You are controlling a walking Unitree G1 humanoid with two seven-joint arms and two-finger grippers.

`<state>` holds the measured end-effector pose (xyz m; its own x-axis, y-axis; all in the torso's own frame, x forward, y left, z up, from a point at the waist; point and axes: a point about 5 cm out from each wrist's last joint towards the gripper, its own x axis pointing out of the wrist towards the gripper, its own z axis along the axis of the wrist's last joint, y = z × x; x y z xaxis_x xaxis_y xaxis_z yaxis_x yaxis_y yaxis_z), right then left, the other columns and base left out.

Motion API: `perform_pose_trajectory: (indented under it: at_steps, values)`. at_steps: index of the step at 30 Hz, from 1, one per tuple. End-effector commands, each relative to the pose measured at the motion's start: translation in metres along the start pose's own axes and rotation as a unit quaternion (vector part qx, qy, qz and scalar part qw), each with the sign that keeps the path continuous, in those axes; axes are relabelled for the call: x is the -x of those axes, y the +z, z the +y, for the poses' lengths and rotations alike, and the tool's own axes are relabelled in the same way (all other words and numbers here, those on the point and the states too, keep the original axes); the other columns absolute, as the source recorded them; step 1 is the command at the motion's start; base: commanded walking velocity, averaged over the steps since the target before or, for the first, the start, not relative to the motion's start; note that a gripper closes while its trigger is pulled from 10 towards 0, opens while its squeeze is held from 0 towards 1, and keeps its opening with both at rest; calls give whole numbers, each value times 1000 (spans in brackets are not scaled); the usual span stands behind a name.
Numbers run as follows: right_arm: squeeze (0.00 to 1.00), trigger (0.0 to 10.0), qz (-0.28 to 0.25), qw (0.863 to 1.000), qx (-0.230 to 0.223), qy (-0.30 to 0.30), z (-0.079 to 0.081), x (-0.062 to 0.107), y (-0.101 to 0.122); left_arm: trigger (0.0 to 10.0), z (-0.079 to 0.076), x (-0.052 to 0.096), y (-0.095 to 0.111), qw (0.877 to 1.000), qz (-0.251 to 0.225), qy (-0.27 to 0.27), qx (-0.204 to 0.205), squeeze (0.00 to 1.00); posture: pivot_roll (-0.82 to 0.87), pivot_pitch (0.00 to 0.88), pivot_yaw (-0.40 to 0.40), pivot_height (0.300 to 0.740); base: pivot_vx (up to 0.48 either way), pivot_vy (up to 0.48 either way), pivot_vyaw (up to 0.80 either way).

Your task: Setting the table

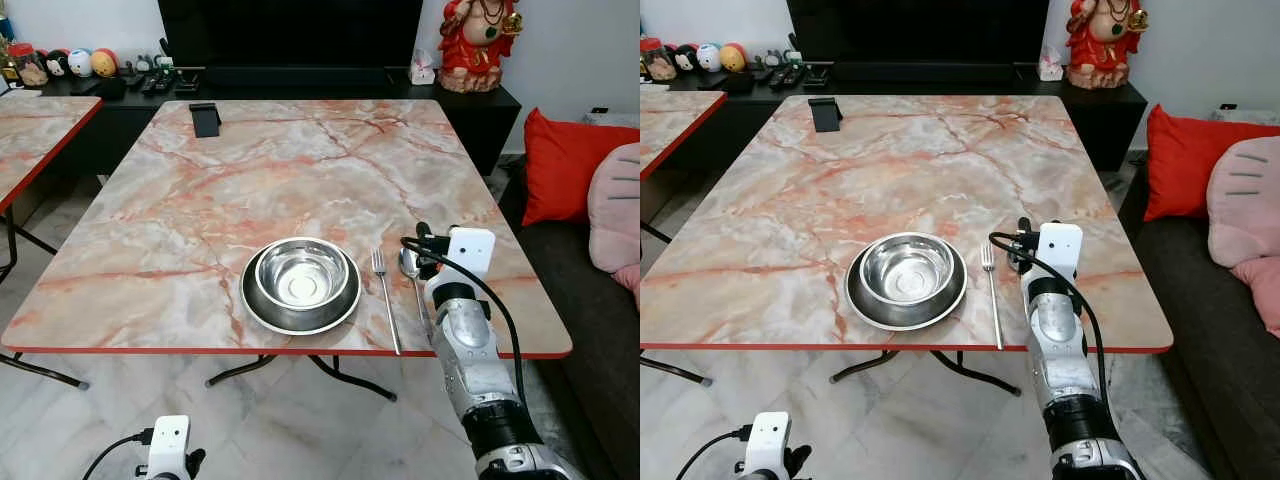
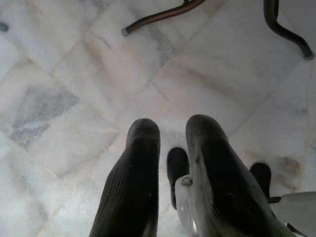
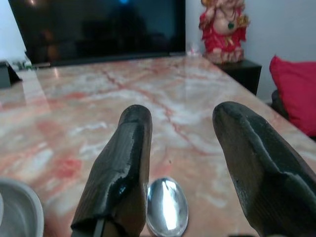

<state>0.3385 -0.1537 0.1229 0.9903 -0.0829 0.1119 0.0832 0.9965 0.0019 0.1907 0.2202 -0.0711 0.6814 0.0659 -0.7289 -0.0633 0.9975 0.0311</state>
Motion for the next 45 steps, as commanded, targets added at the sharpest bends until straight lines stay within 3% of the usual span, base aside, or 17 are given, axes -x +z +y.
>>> perform_pose_trajectory:
  at_steps: [1, 6, 9, 21, 45]
  values:
    - [0, 10000, -31, 1000, 0, 6, 2, 0, 11, 10000, 2, 0, 1, 1000, -4, 7, 9, 0, 23, 0, -3, 740, 0, 0, 0]
    - [0, 10000, -85, 996, 16, 16, 4, 5, 23, 10000, 4, 0, 1, 1000, -5, 9, 9, 0, 19, 0, -2, 740, 0, 0, 0]
    - [0, 10000, -111, 993, 25, 11, -1, 17, 26, 10000, 6, 1, -1, 999, -6, 18, 40, 0, 26, 0, -9, 740, 0, 0, 0]
    - [0, 10000, -118, 993, 26, 15, 1, 17, 28, 10000, 8, 3, -5, 999, 2, 22, 43, 0, 28, 0, -12, 740, 0, 68, 0]
    - [0, 10000, -129, 990, 32, 41, 16, 16, 34, 10000, 8, 2, -4, 999, 0, 18, 39, 0, 35, 0, -10, 740, 0, 449, 0]
